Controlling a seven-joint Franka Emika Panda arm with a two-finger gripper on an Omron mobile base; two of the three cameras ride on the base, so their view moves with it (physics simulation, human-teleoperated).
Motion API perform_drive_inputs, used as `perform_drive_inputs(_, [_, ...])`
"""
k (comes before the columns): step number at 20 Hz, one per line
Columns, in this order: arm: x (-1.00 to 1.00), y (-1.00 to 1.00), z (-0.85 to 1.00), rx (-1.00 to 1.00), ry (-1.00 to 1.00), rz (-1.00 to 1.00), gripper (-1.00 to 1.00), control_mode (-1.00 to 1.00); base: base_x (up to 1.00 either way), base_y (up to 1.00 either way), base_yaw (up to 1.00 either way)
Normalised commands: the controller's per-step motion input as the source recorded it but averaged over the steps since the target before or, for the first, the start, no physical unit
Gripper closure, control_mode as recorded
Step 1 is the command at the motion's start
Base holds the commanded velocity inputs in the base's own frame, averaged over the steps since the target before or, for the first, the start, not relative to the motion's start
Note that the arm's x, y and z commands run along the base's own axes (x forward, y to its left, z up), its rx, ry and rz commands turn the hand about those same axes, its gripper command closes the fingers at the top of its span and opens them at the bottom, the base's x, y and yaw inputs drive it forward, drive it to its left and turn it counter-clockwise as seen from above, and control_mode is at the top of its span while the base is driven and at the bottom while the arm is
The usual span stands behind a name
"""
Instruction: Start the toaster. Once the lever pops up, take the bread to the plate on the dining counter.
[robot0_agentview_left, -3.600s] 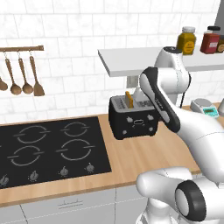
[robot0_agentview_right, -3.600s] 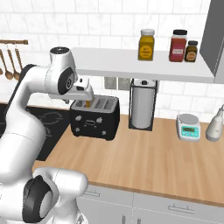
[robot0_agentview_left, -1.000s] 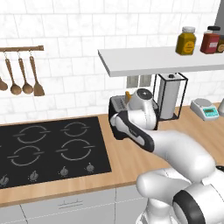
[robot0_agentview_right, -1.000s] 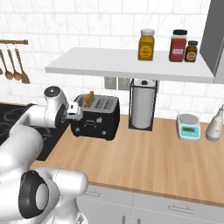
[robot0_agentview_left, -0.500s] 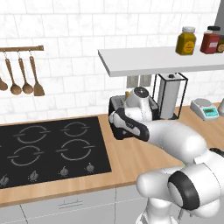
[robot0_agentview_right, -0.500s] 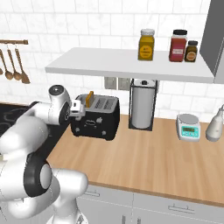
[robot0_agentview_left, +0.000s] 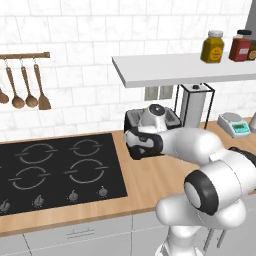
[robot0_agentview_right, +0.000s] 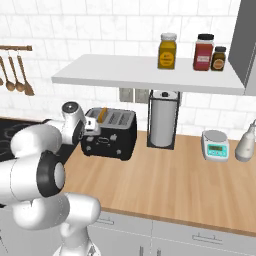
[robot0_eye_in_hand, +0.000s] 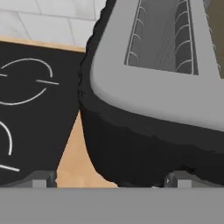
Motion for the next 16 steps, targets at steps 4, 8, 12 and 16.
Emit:
perform_drive_inputs(4, [0.3,0.0,-0.41,0.0,0.01,0.0,-1.0,-1.0,0.0,0.0,0.0])
perform_drive_inputs(8, [0.0,0.0,-0.97,-0.02,0.11,0.0,-1.0,-1.0,0.0,0.0,0.0])
perform_drive_inputs(12, [-0.39,0.0,-1.0,-0.08,0.25,0.0,-1.0,-1.0,0.0,0.0,0.0])
perform_drive_inputs(16, [-0.95,0.0,-1.0,-0.06,0.25,0.0,-1.0,-1.0,0.0,0.0,0.0])
